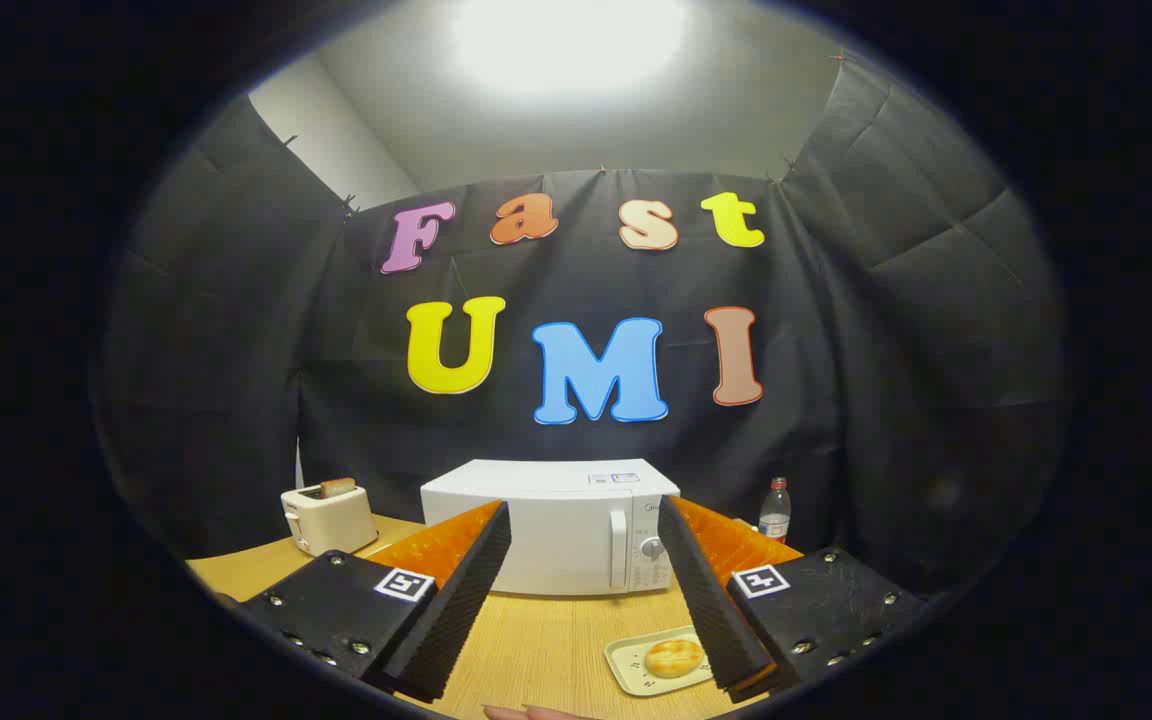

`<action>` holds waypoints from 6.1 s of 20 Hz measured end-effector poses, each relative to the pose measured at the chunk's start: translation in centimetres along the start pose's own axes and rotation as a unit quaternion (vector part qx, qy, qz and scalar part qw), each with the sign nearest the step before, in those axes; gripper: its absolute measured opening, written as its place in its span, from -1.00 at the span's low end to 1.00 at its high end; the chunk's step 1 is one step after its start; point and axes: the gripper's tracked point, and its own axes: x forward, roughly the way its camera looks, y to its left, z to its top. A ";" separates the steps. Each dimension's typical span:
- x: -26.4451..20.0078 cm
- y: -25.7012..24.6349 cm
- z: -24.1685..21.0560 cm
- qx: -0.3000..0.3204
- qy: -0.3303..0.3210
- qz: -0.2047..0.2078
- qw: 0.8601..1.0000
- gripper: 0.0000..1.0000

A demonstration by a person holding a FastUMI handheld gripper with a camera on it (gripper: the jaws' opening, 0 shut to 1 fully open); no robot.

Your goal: Open the microwave, put the food inside, and close the microwave door.

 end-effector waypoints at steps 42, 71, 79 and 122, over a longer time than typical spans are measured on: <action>13.6 -2.1 -8.8 -0.015 0.037 -0.002 0.999 0.85; 28.3 -5.5 -21.4 0.055 0.156 -0.018 0.986 -0.28; 25.6 -5.0 -21.0 0.043 0.158 -0.033 0.986 -0.73; 1.1 27.7 -18.9 -0.007 0.047 0.007 0.999 -0.76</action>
